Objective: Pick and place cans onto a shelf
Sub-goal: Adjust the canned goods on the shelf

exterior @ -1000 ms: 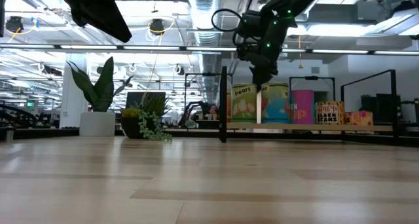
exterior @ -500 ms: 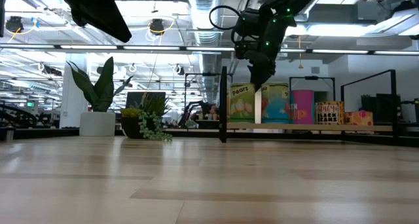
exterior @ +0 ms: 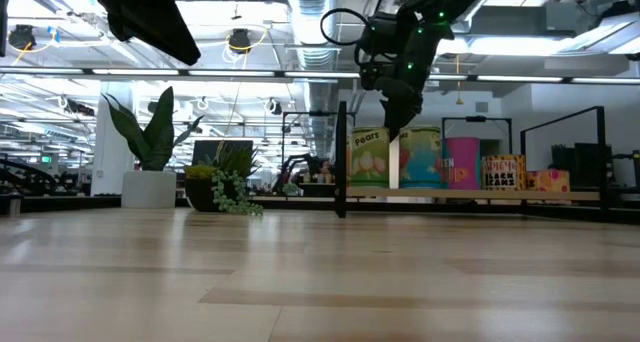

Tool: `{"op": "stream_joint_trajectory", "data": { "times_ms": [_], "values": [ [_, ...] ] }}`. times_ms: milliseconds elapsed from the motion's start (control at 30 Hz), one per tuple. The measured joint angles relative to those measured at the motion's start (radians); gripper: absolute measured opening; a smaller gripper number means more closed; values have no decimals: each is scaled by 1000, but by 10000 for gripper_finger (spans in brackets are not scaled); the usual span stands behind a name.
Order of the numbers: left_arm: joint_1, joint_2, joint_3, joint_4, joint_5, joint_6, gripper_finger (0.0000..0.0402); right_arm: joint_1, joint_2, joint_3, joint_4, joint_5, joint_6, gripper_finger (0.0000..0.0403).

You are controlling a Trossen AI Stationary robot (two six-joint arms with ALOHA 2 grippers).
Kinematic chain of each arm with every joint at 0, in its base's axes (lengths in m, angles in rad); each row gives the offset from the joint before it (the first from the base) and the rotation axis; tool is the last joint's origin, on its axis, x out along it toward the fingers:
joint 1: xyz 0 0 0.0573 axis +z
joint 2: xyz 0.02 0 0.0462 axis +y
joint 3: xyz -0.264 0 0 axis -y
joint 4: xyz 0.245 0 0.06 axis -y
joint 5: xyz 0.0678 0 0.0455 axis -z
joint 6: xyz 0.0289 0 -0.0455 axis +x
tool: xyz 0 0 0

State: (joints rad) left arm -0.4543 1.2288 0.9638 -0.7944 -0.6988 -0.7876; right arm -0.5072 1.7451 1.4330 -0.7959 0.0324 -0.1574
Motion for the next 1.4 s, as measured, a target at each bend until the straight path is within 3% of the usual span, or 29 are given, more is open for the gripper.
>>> {"op": "stream_joint_trajectory", "data": {
  "times_ms": [167, 500, 833, 1100, 1267, 1400],
  "values": [
    [0, 0, 0, 0, 2, 0, 70, -5, -51, 2, -15, 54, 15, 8],
    [0, 0, 0, 0, 11, -11, 70, 29, -243, 34, -106, 50, 147, 9],
    [0, 0, 0, 0, 12, -17, 70, 237, -375, 35, -393, 46, 236, 15],
    [0, 0, 0, -1, 4, -18, 70, 362, -364, -138, -330, 91, 183, 5],
    [0, 0, 0, 0, 2, -9, 70, 324, -364, -287, -163, 97, 132, 5],
    [0, 0, 0, -1, 1, -5, 70, 272, -365, -329, -83, 97, 122, 4]
  ]
}}
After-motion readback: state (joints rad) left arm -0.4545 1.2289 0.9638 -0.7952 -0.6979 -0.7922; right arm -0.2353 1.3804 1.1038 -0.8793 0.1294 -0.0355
